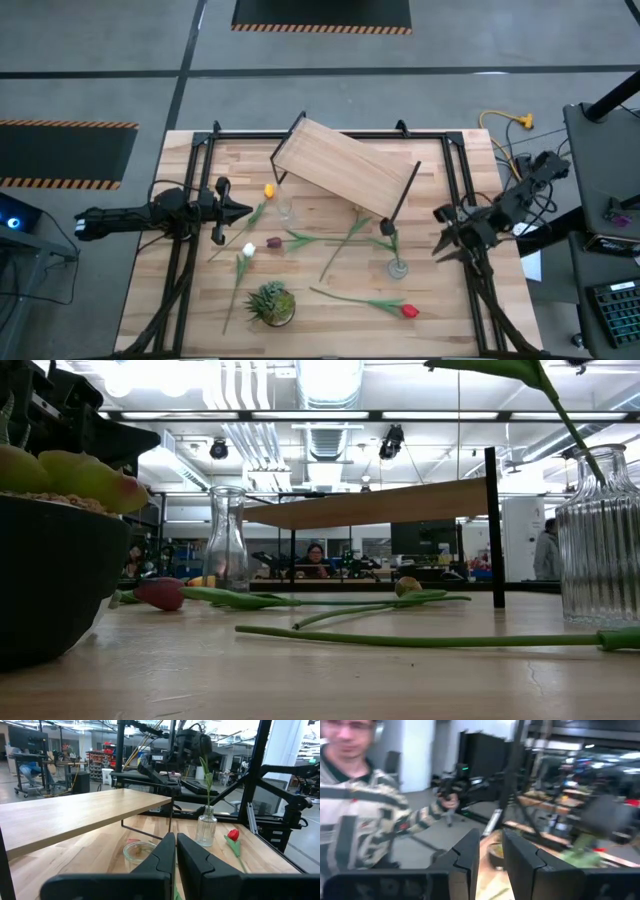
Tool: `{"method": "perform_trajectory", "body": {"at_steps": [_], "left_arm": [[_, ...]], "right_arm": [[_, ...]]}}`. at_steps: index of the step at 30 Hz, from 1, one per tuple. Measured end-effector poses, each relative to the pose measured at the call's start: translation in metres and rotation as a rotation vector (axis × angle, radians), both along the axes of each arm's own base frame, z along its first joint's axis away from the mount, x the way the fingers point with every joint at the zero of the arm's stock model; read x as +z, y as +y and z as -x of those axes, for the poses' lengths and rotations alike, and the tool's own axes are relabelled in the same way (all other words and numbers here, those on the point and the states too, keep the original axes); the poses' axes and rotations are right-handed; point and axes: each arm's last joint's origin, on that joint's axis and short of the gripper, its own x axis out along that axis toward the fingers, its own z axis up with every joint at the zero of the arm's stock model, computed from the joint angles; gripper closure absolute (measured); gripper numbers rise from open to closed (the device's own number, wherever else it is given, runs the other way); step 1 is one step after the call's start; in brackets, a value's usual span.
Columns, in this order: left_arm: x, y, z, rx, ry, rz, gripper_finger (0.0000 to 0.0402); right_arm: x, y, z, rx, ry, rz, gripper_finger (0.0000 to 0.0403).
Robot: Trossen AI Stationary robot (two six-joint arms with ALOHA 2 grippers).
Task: Pick and place flowers into a vace then onto a shelf
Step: Put the yellow tulip into the left transparent vase
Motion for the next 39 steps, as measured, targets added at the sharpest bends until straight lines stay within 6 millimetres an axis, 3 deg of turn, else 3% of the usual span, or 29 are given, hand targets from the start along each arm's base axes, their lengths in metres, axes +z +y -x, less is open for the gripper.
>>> {"method": "perform_trajectory", "body": {"at_steps": [8,13,20,30,39], "left_arm": [[0.000,0.000,0.000,0.000,0.000,-0.004,0.0402],[0.000,0.000,0.000,0.000,0.000,-0.004,0.0402],[0.000,0.000,0.000,0.000,0.000,-0.004,0.0402],[0.000,0.000,0.000,0.003,0.001,-0.023,0.0402],[0.002,0.000,0.000,0.010,-0.016,-0.076,0.0402]], "right_arm": [[-0.010,-0.018,0.006,-0.157,-0.007,-0.049,0.0333],[-0.015,-0.031,0.010,-0.379,0.092,-0.114,0.0334],[-0.011,-0.032,0.018,-0.225,0.013,-0.065,0.0333],[0.000,-0.034,0.024,-0.135,-0.072,-0.160,0.0337],[-0.011,-0.023,0.000,-0.154,-0.010,-0.175,0.0340]]}}
